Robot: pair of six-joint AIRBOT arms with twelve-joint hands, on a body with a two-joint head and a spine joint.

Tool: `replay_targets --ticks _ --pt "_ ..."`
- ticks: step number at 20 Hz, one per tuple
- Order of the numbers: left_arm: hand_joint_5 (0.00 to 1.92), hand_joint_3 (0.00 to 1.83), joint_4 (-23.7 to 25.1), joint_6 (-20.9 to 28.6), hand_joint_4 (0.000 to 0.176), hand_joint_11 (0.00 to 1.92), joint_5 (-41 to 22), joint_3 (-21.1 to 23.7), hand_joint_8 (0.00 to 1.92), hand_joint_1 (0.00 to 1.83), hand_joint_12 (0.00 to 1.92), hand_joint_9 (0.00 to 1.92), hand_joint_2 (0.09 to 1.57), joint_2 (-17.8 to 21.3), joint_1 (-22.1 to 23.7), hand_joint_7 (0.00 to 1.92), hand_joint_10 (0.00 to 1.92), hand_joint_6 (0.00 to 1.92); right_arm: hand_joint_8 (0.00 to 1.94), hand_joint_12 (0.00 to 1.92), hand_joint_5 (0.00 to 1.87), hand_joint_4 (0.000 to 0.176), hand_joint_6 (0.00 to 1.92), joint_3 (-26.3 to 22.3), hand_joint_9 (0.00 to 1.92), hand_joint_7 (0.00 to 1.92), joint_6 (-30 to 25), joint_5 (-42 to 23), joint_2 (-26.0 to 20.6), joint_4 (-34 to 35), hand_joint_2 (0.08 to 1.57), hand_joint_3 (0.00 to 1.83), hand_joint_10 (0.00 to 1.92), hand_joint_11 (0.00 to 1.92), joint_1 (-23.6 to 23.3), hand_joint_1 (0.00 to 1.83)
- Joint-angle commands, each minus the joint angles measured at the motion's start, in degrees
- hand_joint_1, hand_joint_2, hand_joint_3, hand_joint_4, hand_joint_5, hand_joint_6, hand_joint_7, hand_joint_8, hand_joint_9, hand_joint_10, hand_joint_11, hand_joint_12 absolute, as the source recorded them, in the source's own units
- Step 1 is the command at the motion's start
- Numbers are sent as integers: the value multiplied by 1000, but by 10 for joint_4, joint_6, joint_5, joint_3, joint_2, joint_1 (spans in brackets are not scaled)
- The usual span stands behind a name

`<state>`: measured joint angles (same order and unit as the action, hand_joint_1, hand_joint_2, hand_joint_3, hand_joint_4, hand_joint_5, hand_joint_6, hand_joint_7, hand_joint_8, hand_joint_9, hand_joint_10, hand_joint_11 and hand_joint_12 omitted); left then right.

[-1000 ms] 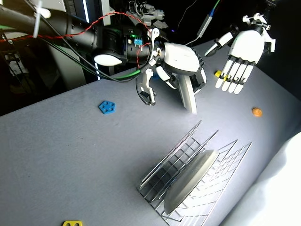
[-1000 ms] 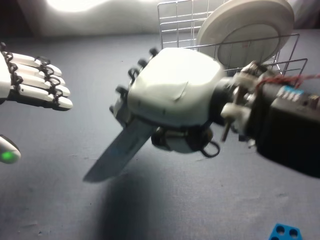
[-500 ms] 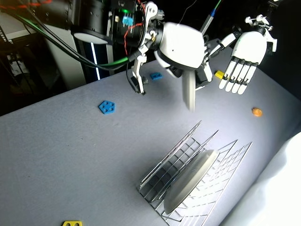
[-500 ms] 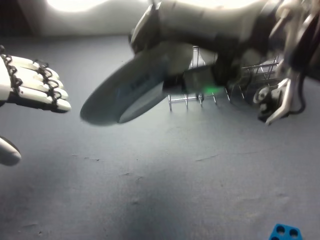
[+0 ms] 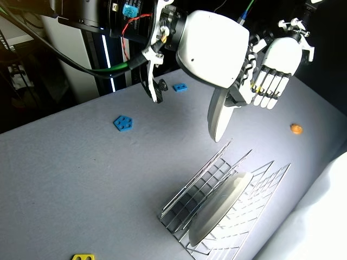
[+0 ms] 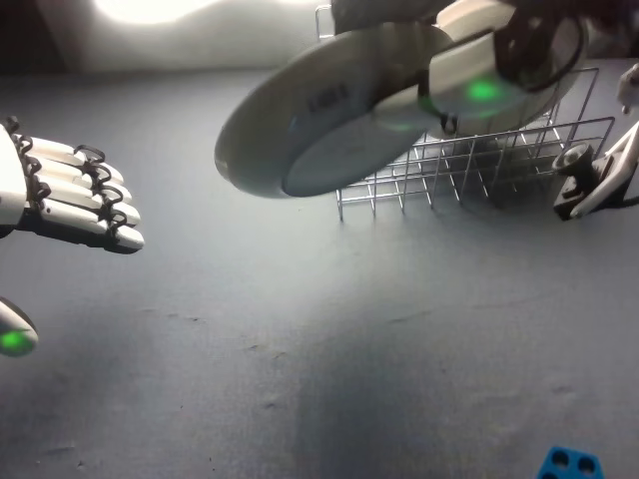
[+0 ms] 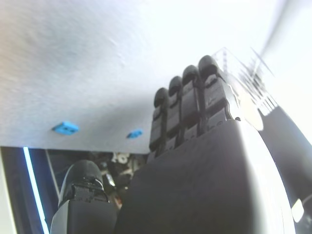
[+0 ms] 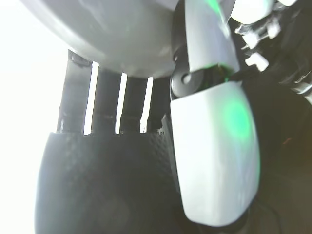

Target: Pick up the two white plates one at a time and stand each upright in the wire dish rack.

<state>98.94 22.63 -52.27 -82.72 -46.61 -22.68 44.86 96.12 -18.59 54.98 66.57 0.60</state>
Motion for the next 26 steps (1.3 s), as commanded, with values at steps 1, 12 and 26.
replay_targets --ticks 1,12,26 --pt "130 1 -37 2 0 0 -6 -2 2 0 189 82 1065 6 3 109 0 1 913 1224 931 0 1067 3 937 1011 -11 -34 -6 -5 1106 0 1114 735 -17 1376" --pt "125 0 -38 2 0 0 -6 -7 0 0 201 90 1057 7 -2 114 0 2 890 1203 916 0 1103 44 953 1009 -28 -26 -17 44 1106 0 1099 757 -27 1376" --pt "133 1 -38 2 0 0 -11 -12 4 0 201 97 1070 5 1 124 3 2 932 1213 889 0 1125 79 922 997 -26 -8 -27 47 1117 0 1142 734 2 1372"
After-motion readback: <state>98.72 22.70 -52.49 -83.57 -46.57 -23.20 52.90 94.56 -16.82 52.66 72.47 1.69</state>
